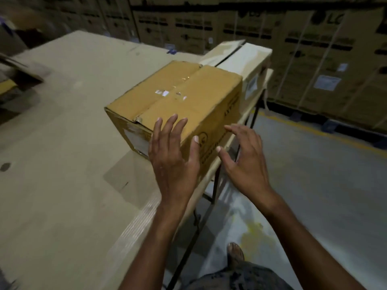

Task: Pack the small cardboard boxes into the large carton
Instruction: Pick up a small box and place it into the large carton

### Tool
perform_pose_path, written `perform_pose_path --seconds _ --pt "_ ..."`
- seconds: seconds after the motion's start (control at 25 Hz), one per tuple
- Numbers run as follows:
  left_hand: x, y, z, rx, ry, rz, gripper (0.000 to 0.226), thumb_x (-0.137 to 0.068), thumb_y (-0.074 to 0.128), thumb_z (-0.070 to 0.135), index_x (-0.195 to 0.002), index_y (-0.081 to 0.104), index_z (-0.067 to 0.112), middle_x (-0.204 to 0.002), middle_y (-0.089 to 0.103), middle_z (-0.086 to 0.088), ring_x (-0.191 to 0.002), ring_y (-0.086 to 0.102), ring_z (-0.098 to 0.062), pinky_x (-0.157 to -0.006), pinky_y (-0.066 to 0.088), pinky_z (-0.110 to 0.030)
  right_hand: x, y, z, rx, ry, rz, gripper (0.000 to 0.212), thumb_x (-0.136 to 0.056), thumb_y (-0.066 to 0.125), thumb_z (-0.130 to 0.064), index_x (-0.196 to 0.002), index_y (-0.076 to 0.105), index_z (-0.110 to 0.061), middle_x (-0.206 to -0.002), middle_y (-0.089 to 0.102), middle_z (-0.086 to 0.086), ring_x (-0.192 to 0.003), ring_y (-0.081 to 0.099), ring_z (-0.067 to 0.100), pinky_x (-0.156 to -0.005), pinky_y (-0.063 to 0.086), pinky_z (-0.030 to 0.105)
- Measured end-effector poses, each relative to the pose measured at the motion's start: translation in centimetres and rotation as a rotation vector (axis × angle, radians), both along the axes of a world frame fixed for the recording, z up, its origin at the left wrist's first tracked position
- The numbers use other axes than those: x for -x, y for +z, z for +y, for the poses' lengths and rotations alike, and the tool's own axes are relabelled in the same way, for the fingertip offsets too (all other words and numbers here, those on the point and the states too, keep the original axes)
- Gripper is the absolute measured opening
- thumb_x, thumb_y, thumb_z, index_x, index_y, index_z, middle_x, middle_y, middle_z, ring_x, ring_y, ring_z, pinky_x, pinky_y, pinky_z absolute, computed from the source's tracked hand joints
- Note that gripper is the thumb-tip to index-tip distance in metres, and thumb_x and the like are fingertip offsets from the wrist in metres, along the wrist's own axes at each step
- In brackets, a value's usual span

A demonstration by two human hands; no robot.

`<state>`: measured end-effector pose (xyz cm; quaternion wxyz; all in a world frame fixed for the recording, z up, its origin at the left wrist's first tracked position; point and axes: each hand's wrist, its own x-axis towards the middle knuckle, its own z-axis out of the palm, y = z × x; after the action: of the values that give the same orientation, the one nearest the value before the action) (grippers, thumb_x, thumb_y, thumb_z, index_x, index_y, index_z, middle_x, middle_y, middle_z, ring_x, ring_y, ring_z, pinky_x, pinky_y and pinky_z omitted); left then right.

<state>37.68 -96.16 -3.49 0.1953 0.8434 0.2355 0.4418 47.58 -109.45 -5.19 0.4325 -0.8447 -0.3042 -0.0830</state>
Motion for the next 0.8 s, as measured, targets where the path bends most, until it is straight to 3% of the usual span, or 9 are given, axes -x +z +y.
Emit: perform_pose_path --seconds 0.2,0.4,0.48,0.56,0.6,0.68,0.72,0.8 --pt "-4.8 1.0 2.4 0.281 0.176 0.076 0.020 -0.097 0.064 0.032 -0.116 0.067 0.038 -0.145 0.057 0.013 -0.152 0.029 -0.013 -0.125 0.016 -0.053 -10.6 2.1 4.2 0.065 0.115 -0.088 0.037 -0.104 0.054 -0.040 -0.137 0.060 -0.025 -0.148 0.046 0.000 -0.137 0.037 0.021 -0.105 0.030 0.029" --pt "-5.8 1.6 2.5 0.366 0.228 0.077 0.020 -0.096 0.066 0.030 -0.105 0.063 0.047 -0.143 0.058 0.017 -0.150 0.027 -0.007 -0.125 0.015 -0.050 -17.3 3.2 7.3 0.191 0.236 -0.111 0.042 -0.101 0.048 -0.053 -0.135 0.061 -0.031 -0.153 0.038 0.000 -0.142 0.024 0.024 -0.114 0.027 0.047" --pt "-5.7 1.1 2.5 0.428 0.243 0.052 0.019 -0.093 0.070 0.034 -0.103 0.064 0.049 -0.156 0.045 0.013 -0.154 0.017 -0.007 -0.125 0.017 -0.054 -19.2 3.8 8.1 0.202 0.198 -0.045 0.047 -0.097 0.051 -0.058 -0.136 0.059 -0.032 -0.156 0.036 0.002 -0.145 0.022 0.027 -0.118 0.025 0.051" --pt "-5.5 1.3 2.6 0.608 0.224 -0.027 0.019 -0.086 0.074 0.042 -0.103 0.070 0.050 -0.166 0.016 0.022 -0.157 0.004 -0.007 -0.122 0.028 -0.055 -20.5 4.5 8.8 0.194 0.156 0.082 0.054 -0.094 0.057 -0.061 -0.139 0.056 -0.033 -0.156 0.036 0.003 -0.145 0.028 0.029 -0.117 0.031 0.052" --pt "-5.5 1.7 2.6 0.722 0.202 -0.068 0.024 -0.085 0.077 0.043 -0.107 0.071 0.049 -0.165 0.004 0.029 -0.157 0.001 -0.007 -0.117 0.038 -0.049 -20.7 4.8 9.1 0.173 0.145 0.150 0.056 -0.092 0.060 -0.061 -0.140 0.055 -0.033 -0.154 0.038 0.004 -0.142 0.034 0.029 -0.115 0.035 0.050" --pt "-5.3 2.7 2.5 0.902 0.168 -0.126 0.034 -0.086 0.081 0.033 -0.115 0.071 0.047 -0.165 -0.005 0.031 -0.153 0.011 -0.009 -0.093 0.050 -0.023 -20.8 5.6 9.5 0.124 0.133 0.234 0.057 -0.088 0.068 -0.059 -0.137 0.056 -0.033 -0.147 0.045 0.004 -0.135 0.046 0.028 -0.108 0.041 0.045" --pt "-4.9 3.0 2.6 0.947 0.164 -0.148 0.038 -0.085 0.082 0.029 -0.117 0.070 0.047 -0.166 -0.002 0.027 -0.150 0.018 -0.011 -0.082 0.048 -0.016 -20.6 5.9 9.5 0.113 0.131 0.257 0.058 -0.085 0.071 -0.058 -0.136 0.056 -0.033 -0.144 0.048 0.004 -0.132 0.050 0.028 -0.104 0.043 0.043" --pt "-3.7 3.4 3.6 0.982 0.174 -0.186 0.040 -0.084 0.083 0.025 -0.116 0.071 0.045 -0.163 0.019 0.017 -0.145 0.033 -0.018 -0.077 0.047 -0.018 -19.9 6.7 9.1 0.101 0.126 0.292 0.066 -0.080 0.078 -0.056 -0.137 0.055 -0.035 -0.144 0.053 0.003 -0.130 0.053 0.027 -0.102 0.047 0.044"
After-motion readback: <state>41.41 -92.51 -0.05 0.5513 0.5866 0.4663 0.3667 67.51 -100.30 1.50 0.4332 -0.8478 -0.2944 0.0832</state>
